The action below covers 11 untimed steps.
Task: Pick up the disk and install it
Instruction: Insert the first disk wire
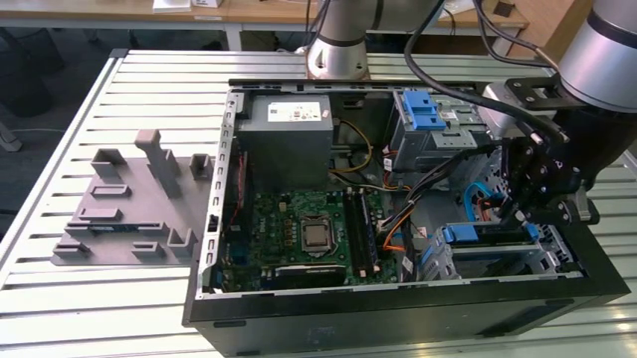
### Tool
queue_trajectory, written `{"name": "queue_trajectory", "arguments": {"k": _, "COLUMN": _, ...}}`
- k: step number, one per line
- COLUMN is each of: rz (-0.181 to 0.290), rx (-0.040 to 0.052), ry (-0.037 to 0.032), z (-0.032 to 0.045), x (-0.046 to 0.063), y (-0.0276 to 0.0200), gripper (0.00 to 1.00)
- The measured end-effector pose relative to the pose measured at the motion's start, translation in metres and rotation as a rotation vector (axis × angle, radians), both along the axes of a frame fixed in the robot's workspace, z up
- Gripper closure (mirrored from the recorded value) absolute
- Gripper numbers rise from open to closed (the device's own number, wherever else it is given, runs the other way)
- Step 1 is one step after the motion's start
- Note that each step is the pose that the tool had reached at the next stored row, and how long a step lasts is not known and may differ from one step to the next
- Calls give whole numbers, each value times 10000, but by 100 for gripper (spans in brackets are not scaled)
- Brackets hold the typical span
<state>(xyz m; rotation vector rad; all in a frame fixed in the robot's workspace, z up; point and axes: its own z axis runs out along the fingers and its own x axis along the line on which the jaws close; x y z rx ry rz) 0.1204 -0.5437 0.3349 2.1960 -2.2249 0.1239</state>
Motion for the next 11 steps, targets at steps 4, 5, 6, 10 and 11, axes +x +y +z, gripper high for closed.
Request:
{"name": "queue_trajectory", "arguments": {"k": 4, "rz": -33, "rx": 0, "ry": -3, "z": -8, "x": -5, "y": -3, "gripper": 84}}
{"name": "queue_trajectory", "arguments": {"k": 5, "rz": -35, "rx": 1, "ry": -3, "z": -11, "x": -5, "y": -3, "gripper": 84}}
{"name": "queue_trajectory", "arguments": {"k": 6, "rz": -36, "rx": -1, "ry": -3, "z": -12, "x": -5, "y": -3, "gripper": 84}}
{"name": "queue_trajectory", "arguments": {"k": 10, "rz": -36, "rx": 6, "ry": -3, "z": -15, "x": 3, "y": -4, "gripper": 84}}
{"name": "queue_trajectory", "arguments": {"k": 11, "rz": -36, "rx": 9, "ry": -3, "z": -15, "x": 4, "y": -4, "gripper": 84}}
